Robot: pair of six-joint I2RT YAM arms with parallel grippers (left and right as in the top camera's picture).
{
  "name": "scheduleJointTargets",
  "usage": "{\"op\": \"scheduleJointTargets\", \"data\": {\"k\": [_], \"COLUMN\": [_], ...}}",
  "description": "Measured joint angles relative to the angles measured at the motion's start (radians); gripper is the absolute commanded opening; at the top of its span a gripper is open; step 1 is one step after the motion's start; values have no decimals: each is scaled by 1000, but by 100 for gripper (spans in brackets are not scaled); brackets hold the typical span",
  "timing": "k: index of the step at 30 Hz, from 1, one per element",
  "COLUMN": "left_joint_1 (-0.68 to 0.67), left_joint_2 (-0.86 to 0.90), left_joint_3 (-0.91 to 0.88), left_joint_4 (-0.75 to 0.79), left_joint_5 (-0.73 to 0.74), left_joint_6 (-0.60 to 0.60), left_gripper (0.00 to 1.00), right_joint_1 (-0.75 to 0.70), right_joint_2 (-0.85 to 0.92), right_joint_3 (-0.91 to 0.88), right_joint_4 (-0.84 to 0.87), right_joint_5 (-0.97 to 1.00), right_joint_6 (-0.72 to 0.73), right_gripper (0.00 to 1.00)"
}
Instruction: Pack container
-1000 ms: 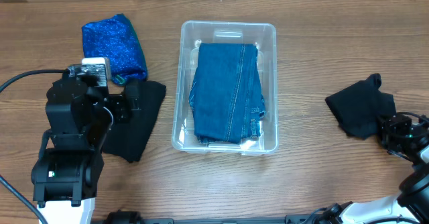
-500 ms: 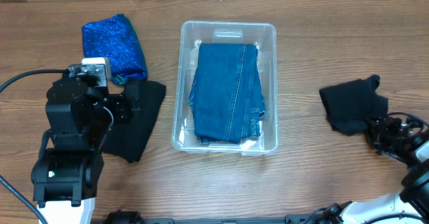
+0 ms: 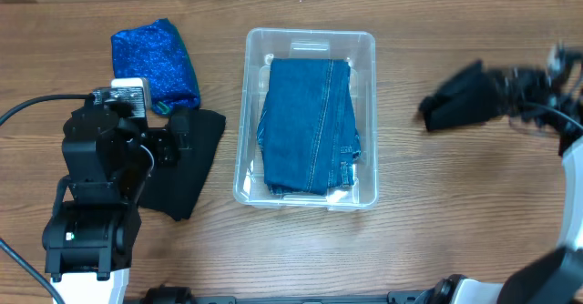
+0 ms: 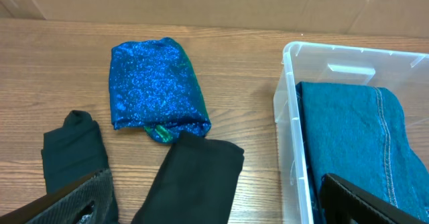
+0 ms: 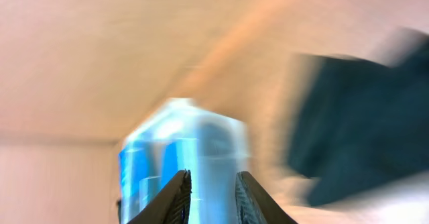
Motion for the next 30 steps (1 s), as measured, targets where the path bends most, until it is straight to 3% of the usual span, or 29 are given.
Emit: {"op": "scheduleJointTargets", "data": {"k": [5,12,30], "left_joint_1": [0,0,0], "left_joint_2": [0,0,0], "left_joint_3": [0,0,0], "left_joint_4": [0,0,0], "left_joint_5": [0,0,0], "left_joint_6": [0,3,26], "left_gripper": [100,100,100], "right_joint_1": [218,445,462], "right_joint_2": [-81,-100,-89], "right_joint_3": [208,281,281], "right_joint_4": [-15,-63,-163], "right_joint_5": [6,149,379], "right_joint_6": [-4,-4,-45], "right_gripper": [27,27,27]}}
